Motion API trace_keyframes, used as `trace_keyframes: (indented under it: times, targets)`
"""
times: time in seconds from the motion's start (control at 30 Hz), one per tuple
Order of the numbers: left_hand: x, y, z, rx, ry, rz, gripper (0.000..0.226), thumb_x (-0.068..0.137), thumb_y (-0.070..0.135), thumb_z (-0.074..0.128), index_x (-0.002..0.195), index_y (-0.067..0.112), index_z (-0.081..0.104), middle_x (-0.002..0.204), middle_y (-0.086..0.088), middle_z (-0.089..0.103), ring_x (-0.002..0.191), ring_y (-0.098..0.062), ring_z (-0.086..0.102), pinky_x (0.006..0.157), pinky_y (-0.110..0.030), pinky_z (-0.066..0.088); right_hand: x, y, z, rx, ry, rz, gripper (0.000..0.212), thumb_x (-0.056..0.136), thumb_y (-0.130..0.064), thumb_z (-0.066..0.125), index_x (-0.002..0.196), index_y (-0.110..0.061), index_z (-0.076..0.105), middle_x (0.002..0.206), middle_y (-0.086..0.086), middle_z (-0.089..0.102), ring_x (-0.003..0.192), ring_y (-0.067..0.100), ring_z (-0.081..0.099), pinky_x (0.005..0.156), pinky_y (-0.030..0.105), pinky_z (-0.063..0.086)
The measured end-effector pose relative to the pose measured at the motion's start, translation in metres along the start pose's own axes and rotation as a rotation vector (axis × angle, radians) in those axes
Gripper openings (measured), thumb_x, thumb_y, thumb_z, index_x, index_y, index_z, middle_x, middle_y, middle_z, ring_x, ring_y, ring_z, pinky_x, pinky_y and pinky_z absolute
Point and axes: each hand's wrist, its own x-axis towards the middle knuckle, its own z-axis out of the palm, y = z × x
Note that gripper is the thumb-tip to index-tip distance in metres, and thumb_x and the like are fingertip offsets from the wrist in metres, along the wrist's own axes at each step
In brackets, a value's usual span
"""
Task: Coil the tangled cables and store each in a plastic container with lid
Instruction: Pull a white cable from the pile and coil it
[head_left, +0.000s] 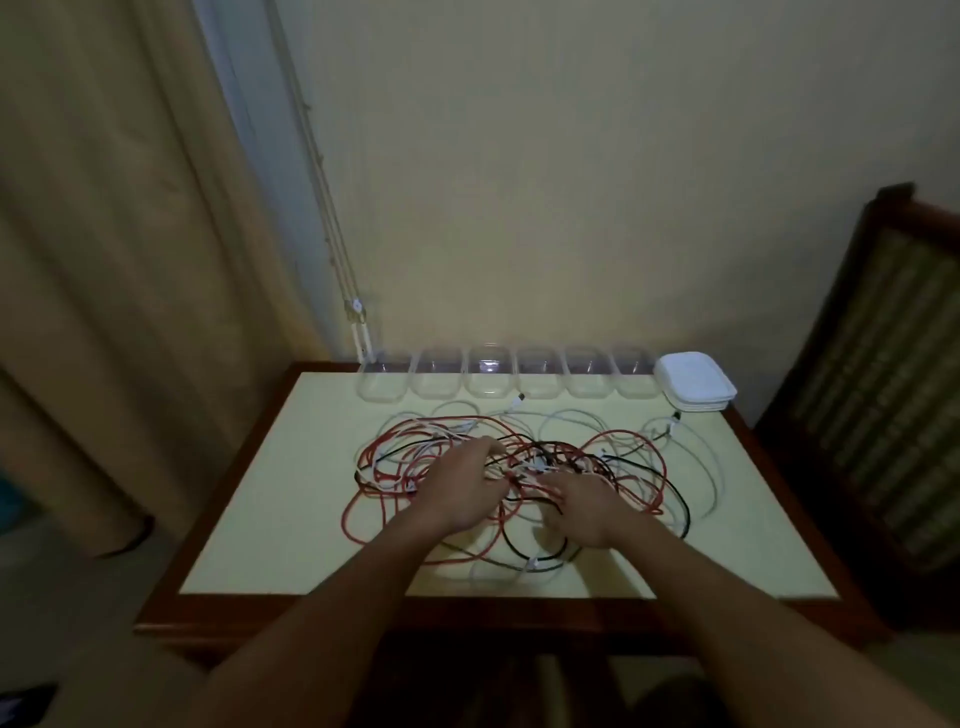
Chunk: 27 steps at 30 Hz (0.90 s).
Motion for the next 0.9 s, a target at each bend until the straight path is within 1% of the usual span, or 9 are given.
trace_keyframes:
  times: [0.07, 0.13, 0.2, 0.27, 0.4, 0.57, 0.63, 0.8, 0.9]
  targets:
    - [-0.007, 0.001, 0.000, -0.017, 0.003, -0.017, 0.047, 0.090, 0.030, 0.066, 0.135, 0.024, 0.056, 0.139, 0.002, 0.058, 0.121, -0.017, 0.057, 0.100, -0.033, 0.047, -0.002, -0.003, 0.009, 0.048, -0.033, 0.043, 0.076, 0.097, -0.031, 0.061, 0.161, -0.018, 0.021, 0.160, 0.010, 0.036, 0.145, 0.031, 0.037, 0.114, 0.037, 0.035]
    - [-0.015, 0.003, 0.001, -0.018, 0.003, -0.036, 0.047, 0.091, 0.029, 0.066, 0.136, 0.023, 0.055, 0.138, 0.003, 0.058, 0.121, -0.017, 0.056, 0.100, -0.033, 0.046, 0.001, -0.003, 0.016, 0.070, 0.056, 0.056, 0.059, 0.100, -0.031, 0.058, 0.153, -0.018, 0.039, 0.150, 0.014, 0.045, 0.135, 0.031, 0.046, 0.108, 0.038, 0.040]
    - [-0.017, 0.004, 0.003, -0.015, -0.006, -0.034, 0.046, 0.092, 0.029, 0.065, 0.136, 0.022, 0.055, 0.136, 0.002, 0.059, 0.118, -0.017, 0.058, 0.099, -0.032, 0.046, 0.006, -0.005, 0.013, 0.105, 0.178, 0.026, 0.018, 0.100, -0.030, 0.057, 0.111, -0.022, 0.070, 0.116, 0.014, 0.064, 0.098, 0.024, 0.060, 0.081, 0.033, 0.045]
    - [-0.015, 0.006, 0.003, -0.045, -0.008, -0.047, 0.046, 0.091, 0.029, 0.066, 0.136, 0.022, 0.056, 0.135, 0.003, 0.061, 0.115, -0.017, 0.059, 0.098, -0.033, 0.048, 0.010, -0.006, -0.001, 0.219, 0.308, 0.008, 0.024, 0.097, -0.021, 0.059, 0.074, -0.022, 0.067, 0.084, 0.008, 0.062, 0.072, 0.019, 0.055, 0.066, 0.029, 0.037]
    - [0.003, 0.024, 0.001, -0.186, -0.006, -0.059, 0.056, 0.090, 0.029, 0.067, 0.143, 0.023, 0.047, 0.137, 0.003, 0.058, 0.112, -0.020, 0.062, 0.096, -0.035, 0.049, 0.008, -0.020, -0.052, 0.363, 0.566, -0.025, 0.017, 0.098, -0.017, 0.061, 0.089, -0.009, 0.073, 0.088, 0.003, 0.061, 0.082, 0.017, 0.054, 0.071, 0.028, 0.035]
    - [0.033, 0.060, -0.013, -0.270, 0.118, 0.027, 0.069, 0.093, 0.024, 0.066, 0.153, 0.031, 0.033, 0.132, 0.006, 0.058, 0.092, -0.015, 0.065, 0.089, -0.033, 0.050, 0.000, -0.033, -0.116, 0.459, 0.775, -0.193, 0.015, 0.097, -0.014, 0.064, 0.085, -0.022, 0.065, 0.084, -0.001, 0.058, 0.080, 0.009, 0.053, 0.072, 0.026, 0.036]
    - [0.048, 0.075, -0.024, -0.313, 0.215, 0.038, 0.064, 0.094, 0.028, 0.065, 0.151, 0.026, 0.036, 0.124, 0.005, 0.063, 0.095, -0.018, 0.064, 0.089, -0.033, 0.050, -0.009, -0.035, -0.142, 0.465, 0.832, -0.250, 0.013, 0.095, -0.010, 0.065, 0.086, -0.020, 0.066, 0.084, 0.000, 0.055, 0.077, -0.005, 0.050, 0.070, 0.011, 0.036]
    - [0.076, 0.097, -0.056, -0.293, 0.390, 0.175, 0.018, 0.097, 0.024, 0.062, 0.108, 0.019, 0.074, 0.101, -0.001, 0.070, 0.096, -0.018, 0.063, 0.087, -0.037, 0.051, -0.029, -0.034, -0.196, 0.403, 0.953, -0.324, 0.008, 0.095, -0.010, 0.066, 0.090, -0.015, 0.070, 0.087, -0.004, 0.054, 0.080, -0.007, 0.052, 0.075, 0.004, 0.035]
    - [0.082, 0.105, -0.075, -0.297, 0.523, 0.202, 0.013, 0.097, 0.023, 0.062, 0.096, 0.021, 0.074, 0.098, 0.001, 0.070, 0.093, -0.017, 0.064, 0.084, -0.034, 0.049, -0.036, -0.026, -0.207, 0.353, 0.992, -0.320, 0.007, 0.096, -0.015, 0.066, 0.093, -0.017, 0.071, 0.093, -0.002, 0.057, 0.082, 0.002, 0.051, 0.074, 0.007, 0.036]
